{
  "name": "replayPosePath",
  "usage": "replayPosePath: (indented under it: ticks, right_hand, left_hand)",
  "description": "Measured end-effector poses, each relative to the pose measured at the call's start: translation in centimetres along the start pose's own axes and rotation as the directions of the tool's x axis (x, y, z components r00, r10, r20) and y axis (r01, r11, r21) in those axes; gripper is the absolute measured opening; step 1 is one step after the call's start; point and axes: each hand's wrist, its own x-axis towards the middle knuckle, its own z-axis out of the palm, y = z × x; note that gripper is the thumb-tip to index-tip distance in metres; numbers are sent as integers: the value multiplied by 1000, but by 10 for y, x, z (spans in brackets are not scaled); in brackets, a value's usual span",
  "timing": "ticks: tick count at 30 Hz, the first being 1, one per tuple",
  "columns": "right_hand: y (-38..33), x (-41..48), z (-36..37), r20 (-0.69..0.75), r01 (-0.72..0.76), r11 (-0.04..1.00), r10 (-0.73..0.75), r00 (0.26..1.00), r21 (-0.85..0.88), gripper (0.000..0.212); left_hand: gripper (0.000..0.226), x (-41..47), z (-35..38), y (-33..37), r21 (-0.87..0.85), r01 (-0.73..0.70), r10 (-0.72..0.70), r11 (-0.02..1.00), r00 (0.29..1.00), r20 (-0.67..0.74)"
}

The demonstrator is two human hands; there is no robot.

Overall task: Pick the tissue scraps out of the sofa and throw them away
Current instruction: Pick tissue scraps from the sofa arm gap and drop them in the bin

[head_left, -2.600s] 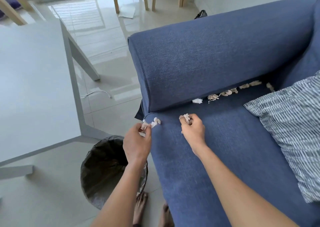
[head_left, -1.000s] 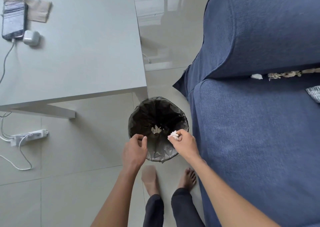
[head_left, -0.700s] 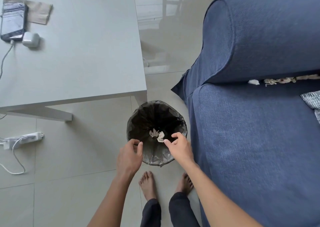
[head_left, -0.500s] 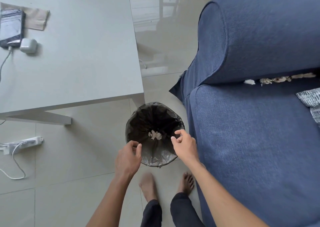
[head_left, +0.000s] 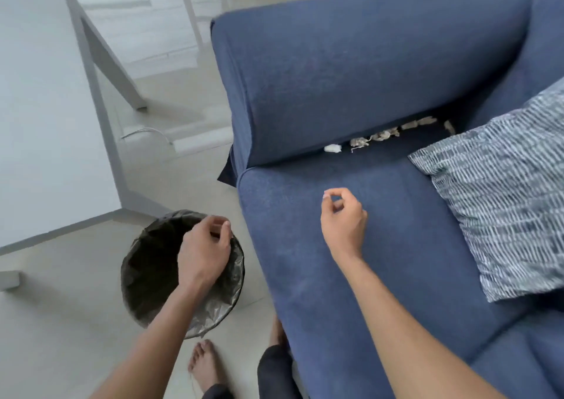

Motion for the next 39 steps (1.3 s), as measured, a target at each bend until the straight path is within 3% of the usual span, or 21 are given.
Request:
replayPosePath:
  ticks: [4,9,17,21,25,30,35,39]
  right_hand:
    - [20,61,-27,-34,-15,1000,14,999,-24,9]
    - [31,131,-37,-18,-9,996,8,1000,-84,26]
    - [31,197,-13,34,51,973,-45,998,-223,52]
    - [33,209,-6,14,42,968,-40,999,-246,42]
    - [39,214,-7,4,-28,992,28,1000,-123,23]
    - [51,213,-13,-47,-26,999,27,999,32,14]
    - [53,209,-17,-52,-70,983,80,995,168,11]
    - [57,204,-25,-73,-91,969,111,991,229,10]
  left_hand:
    - [16,19,47,65,-105,-27,27,994,1000,2]
    - [29,43,97,130,-97,-85,86,992,996,6]
    - [46,67,167,181,-25,21,-25,999,979,-201]
    - [47,70,189,192,78,33,-10,996,961,-276]
    - [54,75,205,205,77,125,-94,989,941,-325]
    - [58,81,219,226,-63,241,-247,968,899,-360]
    - [45,85,221,229,-99,283,-299,954,888,-350]
    - [29,84,216,226,-235,253,-323,938,885,-335]
